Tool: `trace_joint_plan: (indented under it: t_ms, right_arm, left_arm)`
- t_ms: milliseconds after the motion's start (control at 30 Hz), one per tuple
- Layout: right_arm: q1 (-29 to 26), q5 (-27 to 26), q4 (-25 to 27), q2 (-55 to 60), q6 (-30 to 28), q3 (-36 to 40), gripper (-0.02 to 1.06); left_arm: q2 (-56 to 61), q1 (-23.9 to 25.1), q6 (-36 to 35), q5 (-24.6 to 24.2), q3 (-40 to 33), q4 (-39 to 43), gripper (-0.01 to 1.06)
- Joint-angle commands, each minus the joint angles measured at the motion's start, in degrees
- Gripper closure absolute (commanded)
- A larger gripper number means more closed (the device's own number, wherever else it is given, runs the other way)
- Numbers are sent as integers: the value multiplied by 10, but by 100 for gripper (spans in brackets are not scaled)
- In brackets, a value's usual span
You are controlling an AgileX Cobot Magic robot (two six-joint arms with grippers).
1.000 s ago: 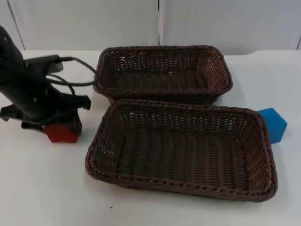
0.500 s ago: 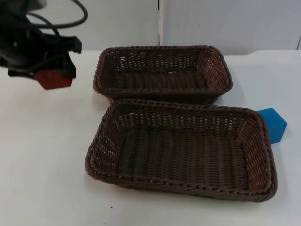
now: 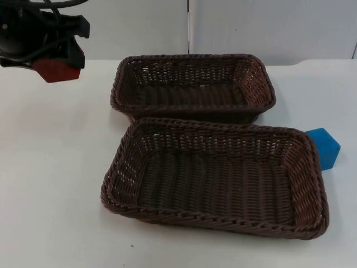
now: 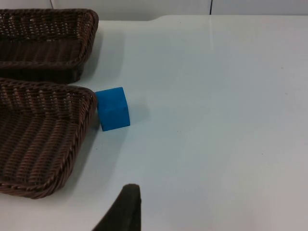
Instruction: Pick up one cube with the left hand and place it into the upper basket. Pick up one cube with the right hand and place it into the lower basket.
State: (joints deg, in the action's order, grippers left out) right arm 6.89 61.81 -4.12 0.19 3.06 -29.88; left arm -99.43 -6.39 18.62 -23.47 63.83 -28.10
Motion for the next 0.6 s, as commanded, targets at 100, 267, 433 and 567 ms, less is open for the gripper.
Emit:
trace_joint_plan:
  t_ms: [100, 267, 433, 567]
  right_arm:
    - [-4, 0, -2, -2, -2, 3, -1]
    - [-4, 0, -2, -2, -2, 3, -1]
    - [-4, 0, -2, -2, -2, 3, -1]
    - [-4, 0, -2, -2, -2, 3, -1]
  left_arm:
    - [7, -4, 3, 11, -1, 2, 105]
    - [7, -4, 3, 11, -1, -3, 105]
    - [7, -4, 3, 11, -1, -3, 105]
    - [7, -4, 3, 11, -1, -3, 105]
